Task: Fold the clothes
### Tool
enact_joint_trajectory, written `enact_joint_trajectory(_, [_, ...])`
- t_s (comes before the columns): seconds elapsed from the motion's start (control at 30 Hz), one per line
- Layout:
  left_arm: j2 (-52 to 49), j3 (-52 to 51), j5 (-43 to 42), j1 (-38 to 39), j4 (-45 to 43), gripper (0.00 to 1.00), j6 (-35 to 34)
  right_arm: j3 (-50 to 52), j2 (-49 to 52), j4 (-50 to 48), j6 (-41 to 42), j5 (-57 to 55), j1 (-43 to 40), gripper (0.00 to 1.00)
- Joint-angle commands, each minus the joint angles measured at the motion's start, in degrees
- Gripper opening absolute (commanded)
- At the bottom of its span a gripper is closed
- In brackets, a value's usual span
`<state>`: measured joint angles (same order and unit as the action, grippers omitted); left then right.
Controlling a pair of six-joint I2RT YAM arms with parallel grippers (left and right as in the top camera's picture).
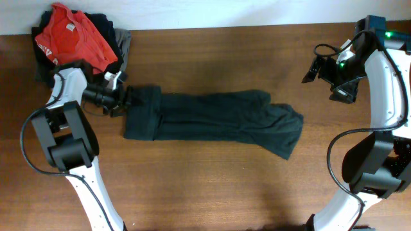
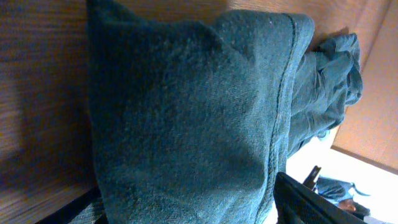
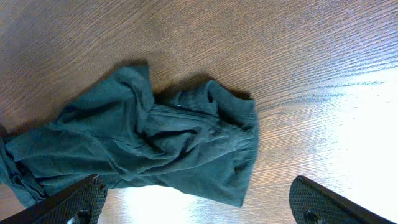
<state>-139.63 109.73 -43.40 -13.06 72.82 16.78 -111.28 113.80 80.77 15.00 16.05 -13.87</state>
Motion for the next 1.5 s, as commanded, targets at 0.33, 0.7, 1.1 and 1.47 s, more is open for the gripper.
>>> enact_joint_trajectory(0.33, [-3.82, -2.19, 3.26, 2.8, -2.08, 0.08, 0.9, -0.63, 0.09, 0.02, 0.07, -0.22, 0.35, 0.99])
enact_joint_trajectory(0.7, [-3.8, -1.79, 2.03, 2.75, -2.45, 0.0, 0.87, -0.63, 0.09, 0.04, 0.07, -0.22, 0.35, 0.99])
enact_joint_trajectory(1.1, [-3.8, 14.51, 20.9, -1.92, 10.36, 0.01, -6.34, -0.63, 0.09, 0.04, 0.07, -0.22, 0.35, 0.99])
enact_joint_trajectory(1.47, [-3.8, 33.83, 34.77, -0.63, 22.21, 0.01, -11.23, -0.63, 0.09, 0.02, 0.07, -0.22, 0.35, 0.99])
